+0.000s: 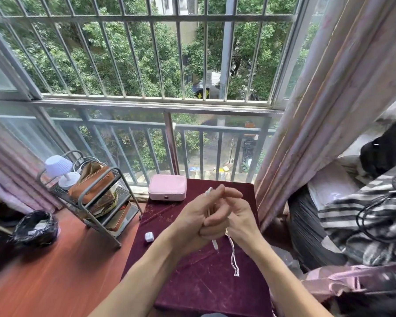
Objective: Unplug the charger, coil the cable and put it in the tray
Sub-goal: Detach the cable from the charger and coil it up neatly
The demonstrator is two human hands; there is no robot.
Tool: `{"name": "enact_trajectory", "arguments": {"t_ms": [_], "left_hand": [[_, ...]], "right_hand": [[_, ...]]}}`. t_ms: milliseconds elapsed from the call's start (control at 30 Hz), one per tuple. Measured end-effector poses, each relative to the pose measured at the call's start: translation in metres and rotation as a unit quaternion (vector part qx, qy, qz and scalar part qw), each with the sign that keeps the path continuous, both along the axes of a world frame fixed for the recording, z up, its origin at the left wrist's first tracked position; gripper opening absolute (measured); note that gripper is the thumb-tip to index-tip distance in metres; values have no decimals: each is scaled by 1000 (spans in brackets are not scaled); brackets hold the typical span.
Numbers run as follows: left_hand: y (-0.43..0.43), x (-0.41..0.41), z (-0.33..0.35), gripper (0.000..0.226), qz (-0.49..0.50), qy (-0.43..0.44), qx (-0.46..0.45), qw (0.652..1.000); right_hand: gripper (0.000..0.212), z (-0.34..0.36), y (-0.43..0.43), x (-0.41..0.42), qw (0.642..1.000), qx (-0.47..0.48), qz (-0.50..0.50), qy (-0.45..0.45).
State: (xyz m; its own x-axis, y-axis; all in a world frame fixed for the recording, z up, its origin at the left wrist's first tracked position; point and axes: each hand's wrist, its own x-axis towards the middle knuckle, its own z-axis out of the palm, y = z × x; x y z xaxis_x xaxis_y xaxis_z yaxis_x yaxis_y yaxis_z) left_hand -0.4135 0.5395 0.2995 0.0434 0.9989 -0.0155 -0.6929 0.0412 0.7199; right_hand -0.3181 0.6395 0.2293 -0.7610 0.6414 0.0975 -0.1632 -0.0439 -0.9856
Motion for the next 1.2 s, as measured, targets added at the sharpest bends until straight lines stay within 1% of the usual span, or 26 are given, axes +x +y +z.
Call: {"name": "enact_trajectory", "arguments": {"t_ms": [67,133,200,267,333,400,500,567,633,700,767,867,900,933,1000,1100,1133,1200], "left_hand": [[4,-7,2,28,19,6,-11,1000],[8,-13,1,21,34,20,-20,999],[10,-19,-4,20,50,28,-38,998],[10,-22,-10,22,62,22,-63,996],[8,-27,-15,27,79,45,-91,992],[5,-32,-20,31,97,89,-112,985],[2,-37,-23,34,117,139,-129,975],[1,-37,-23,35,134,167,-143,966],[-1,-37,-22,38,131,200,-155,959],[-3,-36,-23,43,105,227,-165,954],[-7,-32,-22,44,65,250,-161,953],[-12,-25,-18,36,-1,333,-131,934],[-12,-23,-19,33,-18,349,-124,929],[-12,-21,-20,29,-32,342,-125,931],[-13,-15,-25,28,-60,281,-129,949],[-15,-6,-31,44,-76,205,-135,967],[-17,-4,-33,49,-76,186,-138,970],[-18,-1,-36,65,-87,116,-144,979]], "right_hand": [[39,-14,-13,2,997,45,-20,-57],[41,-28,-24,7,986,101,-22,-131],[39,-35,-36,14,977,117,-1,-176],[37,-37,-46,20,971,124,25,-202],[26,-34,-52,28,957,167,50,-232],[22,-27,-55,38,929,227,75,-283],[23,-3,-56,52,864,352,87,-350],[20,20,-58,57,842,408,83,-342],[23,42,-57,60,819,464,87,-325],[29,63,-51,60,795,508,91,-318],[29,85,-42,60,782,536,96,-303],[21,113,-26,55,788,549,106,-259],[17,121,-19,52,790,550,106,-251],[13,128,-13,49,794,547,104,-243],[8,136,1,40,821,523,104,-206],[7,136,23,29,891,410,112,-157],[6,132,30,25,907,375,113,-153],[5,120,40,18,923,336,117,-145]]}}
